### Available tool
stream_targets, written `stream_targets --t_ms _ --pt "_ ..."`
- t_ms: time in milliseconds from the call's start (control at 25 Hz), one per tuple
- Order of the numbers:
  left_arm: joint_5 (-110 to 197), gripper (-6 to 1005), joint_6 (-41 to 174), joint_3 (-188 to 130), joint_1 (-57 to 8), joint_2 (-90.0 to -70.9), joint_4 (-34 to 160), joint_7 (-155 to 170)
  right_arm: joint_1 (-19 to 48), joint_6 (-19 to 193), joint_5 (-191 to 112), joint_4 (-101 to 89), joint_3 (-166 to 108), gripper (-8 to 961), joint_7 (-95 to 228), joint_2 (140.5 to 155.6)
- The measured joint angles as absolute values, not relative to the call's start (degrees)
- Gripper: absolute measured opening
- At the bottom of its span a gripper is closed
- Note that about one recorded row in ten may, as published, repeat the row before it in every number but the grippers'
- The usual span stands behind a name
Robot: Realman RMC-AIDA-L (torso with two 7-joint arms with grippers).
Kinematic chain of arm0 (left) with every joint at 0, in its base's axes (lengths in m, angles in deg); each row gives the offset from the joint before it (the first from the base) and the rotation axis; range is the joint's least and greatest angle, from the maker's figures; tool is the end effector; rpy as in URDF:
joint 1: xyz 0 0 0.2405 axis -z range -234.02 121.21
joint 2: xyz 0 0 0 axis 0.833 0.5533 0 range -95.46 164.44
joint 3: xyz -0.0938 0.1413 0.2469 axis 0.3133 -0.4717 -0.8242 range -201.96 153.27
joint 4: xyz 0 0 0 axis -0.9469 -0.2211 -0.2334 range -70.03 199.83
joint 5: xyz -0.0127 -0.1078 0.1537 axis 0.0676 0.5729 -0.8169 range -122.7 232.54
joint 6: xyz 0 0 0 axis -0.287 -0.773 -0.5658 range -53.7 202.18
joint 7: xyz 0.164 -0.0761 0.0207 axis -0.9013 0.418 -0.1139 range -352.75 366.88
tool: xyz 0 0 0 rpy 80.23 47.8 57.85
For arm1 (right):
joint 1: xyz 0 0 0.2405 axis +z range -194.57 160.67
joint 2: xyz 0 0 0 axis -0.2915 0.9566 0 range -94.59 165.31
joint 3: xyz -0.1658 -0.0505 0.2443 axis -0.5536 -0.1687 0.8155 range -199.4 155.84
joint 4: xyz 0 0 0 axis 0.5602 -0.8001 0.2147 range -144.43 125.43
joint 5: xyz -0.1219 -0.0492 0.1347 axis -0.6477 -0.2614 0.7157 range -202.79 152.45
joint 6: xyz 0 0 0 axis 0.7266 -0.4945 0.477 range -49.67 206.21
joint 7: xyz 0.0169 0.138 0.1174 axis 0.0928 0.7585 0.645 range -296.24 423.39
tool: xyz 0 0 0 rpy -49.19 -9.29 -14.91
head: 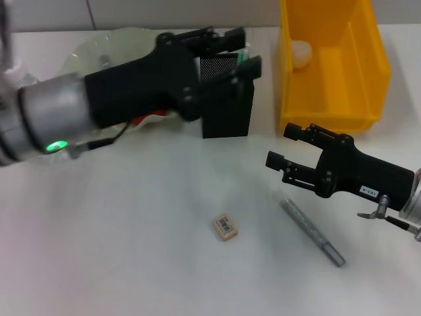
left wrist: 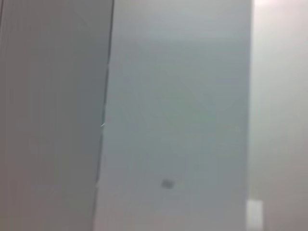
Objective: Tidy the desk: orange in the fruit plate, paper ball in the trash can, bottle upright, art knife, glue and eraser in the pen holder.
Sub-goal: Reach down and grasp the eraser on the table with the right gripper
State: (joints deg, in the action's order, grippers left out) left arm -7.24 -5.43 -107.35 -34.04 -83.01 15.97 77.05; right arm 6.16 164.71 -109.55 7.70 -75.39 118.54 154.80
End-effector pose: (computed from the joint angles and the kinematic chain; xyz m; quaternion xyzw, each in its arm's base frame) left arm -0.1664 0.3270 -0.0511 -0.8953 -0.0704 -0.4223 0.1229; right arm 0.2769 0.3013 -0.0853 -0.8839 0.2133 0.3703 0.1899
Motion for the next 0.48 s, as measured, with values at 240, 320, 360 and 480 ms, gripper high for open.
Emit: stream_targets --t_ms 240,320,360,480 --pt "-8.4 473 -13.5 -104.8 -38.2 -81.92 16.1 78.0 6.5 164.7 -109.5 7.8 -75.4 760 118.5 154.8" --pt "-9.5 564 -15.1 -103.5 -40.2 -81.75 16.8 78.0 6.6 164.7 -109.5 7.9 -75.4 760 118.5 154.8" --pt "-11.1 610 -16.5 -103.0 -41.3 -81.67 17.5 77.6 6.6 164.7 -109.5 8.0 -75.4 760 118.5 154.79" --pt "-15.4 715 -18.7 -102.2 -42.4 -81.42 18.4 77.5 6.7 164.8 -109.5 8.1 -75.4 760 118.5 154.63"
